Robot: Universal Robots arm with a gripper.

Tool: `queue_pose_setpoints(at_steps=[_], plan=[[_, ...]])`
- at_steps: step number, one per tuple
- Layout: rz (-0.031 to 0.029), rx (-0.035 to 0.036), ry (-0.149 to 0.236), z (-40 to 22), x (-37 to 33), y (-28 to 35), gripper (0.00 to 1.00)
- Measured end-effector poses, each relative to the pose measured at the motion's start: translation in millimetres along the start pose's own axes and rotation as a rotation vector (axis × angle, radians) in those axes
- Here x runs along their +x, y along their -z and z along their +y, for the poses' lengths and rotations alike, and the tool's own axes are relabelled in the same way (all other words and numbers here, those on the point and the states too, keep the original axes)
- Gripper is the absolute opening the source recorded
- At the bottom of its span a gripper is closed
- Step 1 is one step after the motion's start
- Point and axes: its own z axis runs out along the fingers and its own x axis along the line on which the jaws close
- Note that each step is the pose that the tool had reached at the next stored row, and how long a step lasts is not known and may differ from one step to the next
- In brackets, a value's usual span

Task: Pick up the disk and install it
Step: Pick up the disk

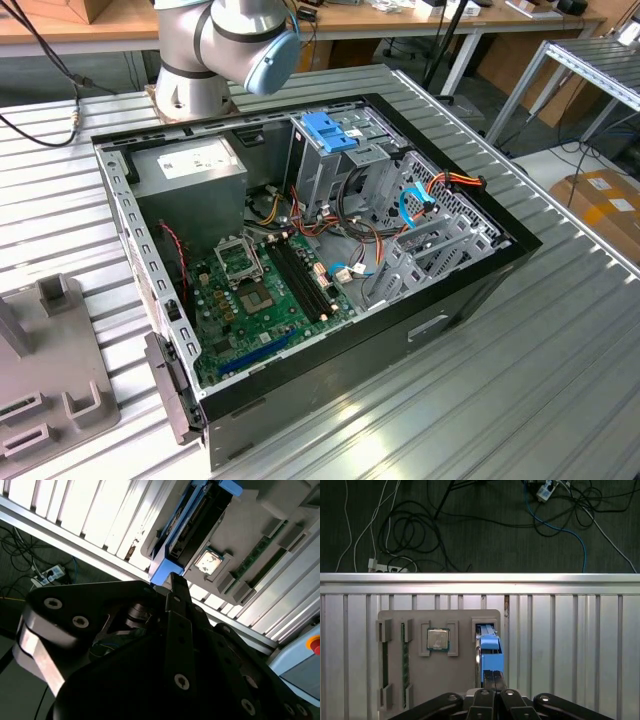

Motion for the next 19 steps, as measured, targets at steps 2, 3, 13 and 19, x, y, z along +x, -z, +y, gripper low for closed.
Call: queue_pose_setpoints(at_steps=[2,3,13,19], plan=[[0.0000,0.0001,0.000,0.0,0.0,0.0,0.11],[0.0000,0.0000,0.000,-0.1,0.0,0.0,0.11],[0.0000,0.0000,0.000,-0.3,-0.2,-12.0,0.60],[0.0000,0.0000,0.000,-0.4,-0.4,-21.2,0.60]])
